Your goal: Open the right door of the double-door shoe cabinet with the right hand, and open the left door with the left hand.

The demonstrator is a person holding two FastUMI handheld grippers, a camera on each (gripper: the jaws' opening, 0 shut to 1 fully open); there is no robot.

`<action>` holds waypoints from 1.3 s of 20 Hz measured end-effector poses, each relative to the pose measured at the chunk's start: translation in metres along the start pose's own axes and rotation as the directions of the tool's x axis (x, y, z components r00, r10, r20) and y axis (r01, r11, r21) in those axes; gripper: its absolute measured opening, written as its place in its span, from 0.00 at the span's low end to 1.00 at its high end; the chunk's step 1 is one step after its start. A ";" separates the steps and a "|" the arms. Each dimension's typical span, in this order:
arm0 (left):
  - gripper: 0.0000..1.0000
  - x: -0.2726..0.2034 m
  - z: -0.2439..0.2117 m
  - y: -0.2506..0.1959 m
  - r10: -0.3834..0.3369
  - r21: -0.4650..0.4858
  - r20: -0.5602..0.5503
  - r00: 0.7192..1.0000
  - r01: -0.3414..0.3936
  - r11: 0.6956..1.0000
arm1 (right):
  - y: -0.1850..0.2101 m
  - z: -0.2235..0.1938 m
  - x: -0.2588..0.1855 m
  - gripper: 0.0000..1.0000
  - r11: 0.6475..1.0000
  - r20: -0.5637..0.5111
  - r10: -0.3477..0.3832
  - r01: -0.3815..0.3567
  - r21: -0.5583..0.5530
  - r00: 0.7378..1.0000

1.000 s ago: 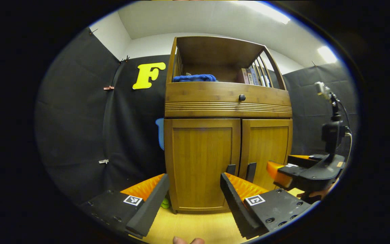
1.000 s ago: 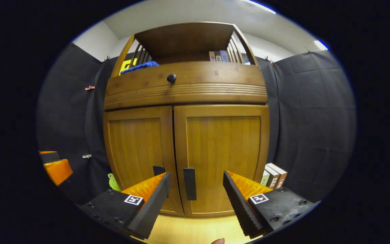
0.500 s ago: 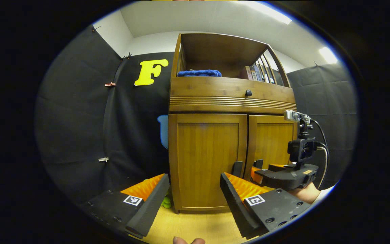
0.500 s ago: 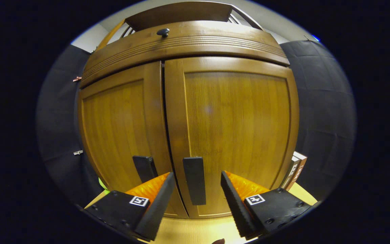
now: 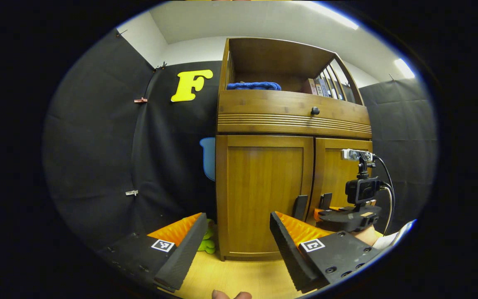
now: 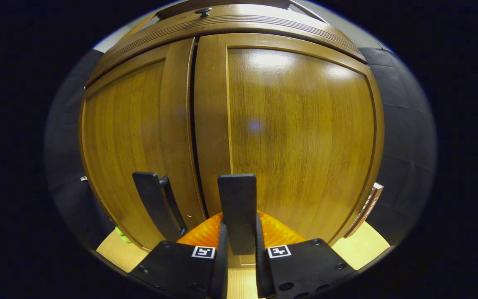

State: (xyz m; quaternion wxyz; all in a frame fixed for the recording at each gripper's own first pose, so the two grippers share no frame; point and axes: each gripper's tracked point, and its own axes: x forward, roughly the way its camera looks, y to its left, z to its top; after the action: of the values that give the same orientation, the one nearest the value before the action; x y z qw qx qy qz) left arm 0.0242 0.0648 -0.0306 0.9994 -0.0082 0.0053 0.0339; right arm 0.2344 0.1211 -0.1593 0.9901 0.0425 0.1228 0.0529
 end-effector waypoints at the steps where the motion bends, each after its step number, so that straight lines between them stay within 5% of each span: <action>1: 0.94 -0.003 0.000 0.001 0.004 -0.001 0.002 1.000 -0.004 1.000 | 0.000 0.000 0.000 0.26 1.000 -0.007 0.013 -0.013 -0.002 1.000; 15: 0.94 -0.038 0.007 -0.034 0.015 -0.007 0.018 1.000 -0.015 1.000 | -0.044 -0.019 -0.114 0.24 0.992 -0.005 0.129 -0.129 0.013 0.992; 26: 0.92 -0.032 0.015 -0.091 -0.016 -0.021 0.019 1.000 0.017 1.000 | -0.132 -0.028 -0.185 0.23 0.994 -0.007 0.101 -0.101 0.034 0.995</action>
State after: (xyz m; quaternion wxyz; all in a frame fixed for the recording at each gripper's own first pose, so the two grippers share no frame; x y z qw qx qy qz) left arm -0.0014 -0.0276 -0.0139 0.9995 -0.0182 -0.0047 0.0258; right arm 0.0614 -0.0288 -0.1555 0.9848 0.0651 0.1255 0.1012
